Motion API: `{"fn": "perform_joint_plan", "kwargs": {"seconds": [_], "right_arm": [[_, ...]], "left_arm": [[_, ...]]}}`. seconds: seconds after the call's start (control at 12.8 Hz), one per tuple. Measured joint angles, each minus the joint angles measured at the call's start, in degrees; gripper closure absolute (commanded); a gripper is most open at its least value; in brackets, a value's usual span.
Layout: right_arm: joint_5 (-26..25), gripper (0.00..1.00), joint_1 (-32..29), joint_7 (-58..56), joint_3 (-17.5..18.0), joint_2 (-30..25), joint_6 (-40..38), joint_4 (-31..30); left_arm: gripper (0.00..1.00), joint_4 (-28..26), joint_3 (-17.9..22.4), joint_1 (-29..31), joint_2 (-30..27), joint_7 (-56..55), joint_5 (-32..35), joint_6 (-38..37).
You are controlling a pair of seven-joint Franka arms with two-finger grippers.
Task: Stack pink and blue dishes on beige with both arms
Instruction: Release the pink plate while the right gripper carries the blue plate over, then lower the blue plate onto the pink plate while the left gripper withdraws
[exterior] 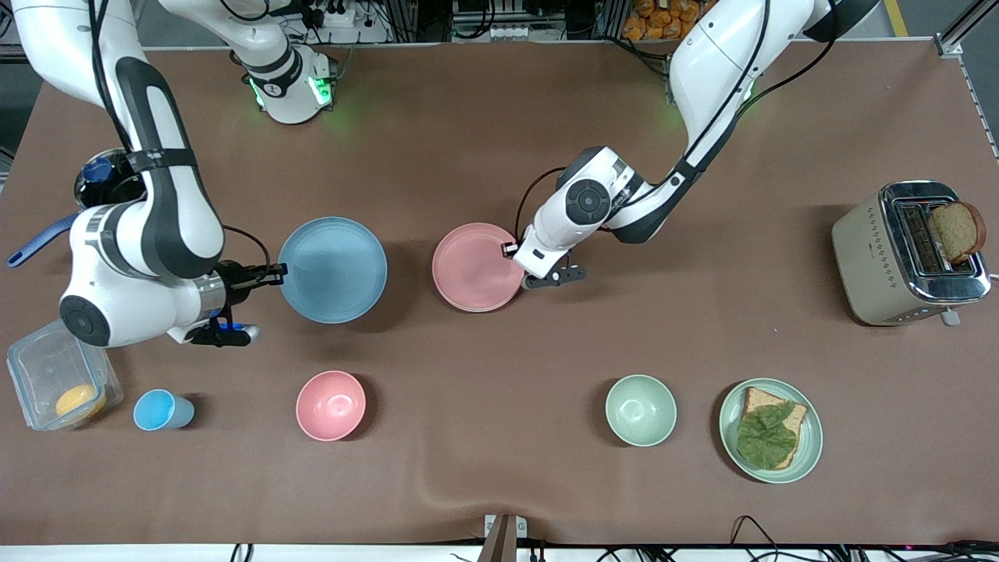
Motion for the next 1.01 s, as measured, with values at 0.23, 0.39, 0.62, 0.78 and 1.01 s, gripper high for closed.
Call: {"fn": "perform_joint_plan", "kwargs": {"seconds": [0.23, 0.39, 0.62, 0.78, 1.01], "right_arm": [[1.5, 1.0, 2.4, 2.3, 0.0, 0.0, 0.0, 0.0], [2.2, 1.0, 4.3, 4.6, 0.0, 0.2, 0.1, 0.0], [3.4, 1.0, 9.1, 10.6, 0.1, 1.0, 0.8, 0.0], [4.9, 1.0, 13.2, 14.8, 0.1, 2.0, 3.2, -0.1], [6.5, 1.0, 19.3, 19.3, 0.2, 4.2, 6.9, -0.1]], "left_arm": [[0.0, 1.9, 0.1, 0.6, -2.1, -0.6, 0.2, -0.2], [0.0, 3.3, 0.4, 2.8, -7.8, -0.9, 1.6, -5.3], [0.0, 5.9, 0.8, 10.7, -19.2, -1.2, 6.4, -19.4], [0.0, 6.3, 1.0, 16.4, -25.5, 0.0, 8.0, -24.9], [0.0, 7.7, 1.3, 24.9, -31.2, 11.2, 8.2, -31.2]]}}
